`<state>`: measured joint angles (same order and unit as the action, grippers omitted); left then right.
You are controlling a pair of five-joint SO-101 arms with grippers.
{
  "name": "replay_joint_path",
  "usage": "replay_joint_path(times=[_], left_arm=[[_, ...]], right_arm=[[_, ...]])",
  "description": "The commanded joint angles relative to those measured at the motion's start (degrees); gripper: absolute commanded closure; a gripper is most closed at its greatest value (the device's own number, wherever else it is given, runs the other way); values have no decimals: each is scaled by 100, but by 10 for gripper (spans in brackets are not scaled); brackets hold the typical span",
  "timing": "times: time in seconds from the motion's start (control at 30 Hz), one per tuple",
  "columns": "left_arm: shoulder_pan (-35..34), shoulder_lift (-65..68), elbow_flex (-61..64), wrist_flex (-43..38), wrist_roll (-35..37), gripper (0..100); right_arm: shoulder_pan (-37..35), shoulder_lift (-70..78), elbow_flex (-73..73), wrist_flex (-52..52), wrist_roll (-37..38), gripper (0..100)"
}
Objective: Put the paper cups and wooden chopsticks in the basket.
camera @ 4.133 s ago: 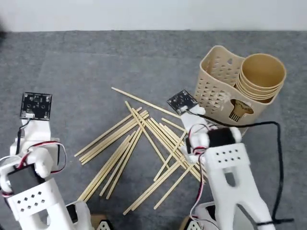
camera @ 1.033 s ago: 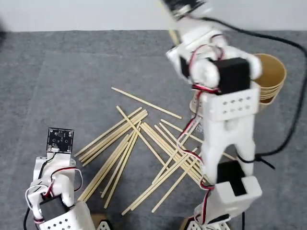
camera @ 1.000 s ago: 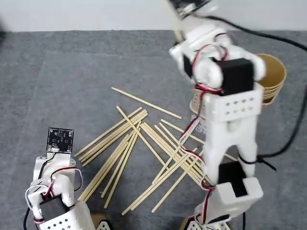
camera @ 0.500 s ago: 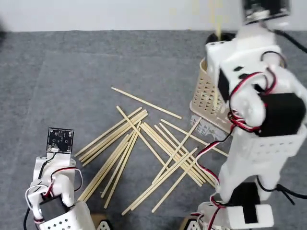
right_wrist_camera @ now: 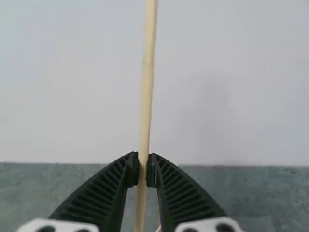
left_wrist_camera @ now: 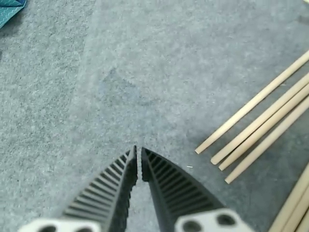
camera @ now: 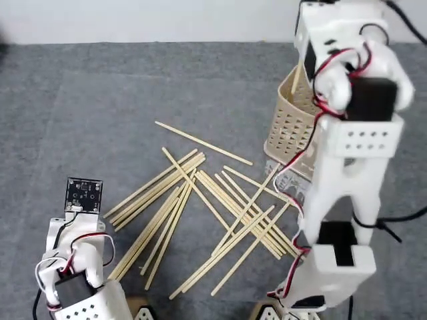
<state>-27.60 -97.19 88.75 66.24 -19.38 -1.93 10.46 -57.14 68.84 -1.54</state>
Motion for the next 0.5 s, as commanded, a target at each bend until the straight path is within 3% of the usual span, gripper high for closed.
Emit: replay_joint_path(times=[0.0, 0.27, 0.47], left_arm=[[-26, -70, -48, 9, -44, 984], [-18, -70, -48, 9, -44, 984], [-18, -70, -48, 9, -44, 984]], right_arm=[[145, 57, -229, -400, -62, 991], [277, 66, -211, 224, -70, 991], [277, -233, -167, 1279, -79, 991]])
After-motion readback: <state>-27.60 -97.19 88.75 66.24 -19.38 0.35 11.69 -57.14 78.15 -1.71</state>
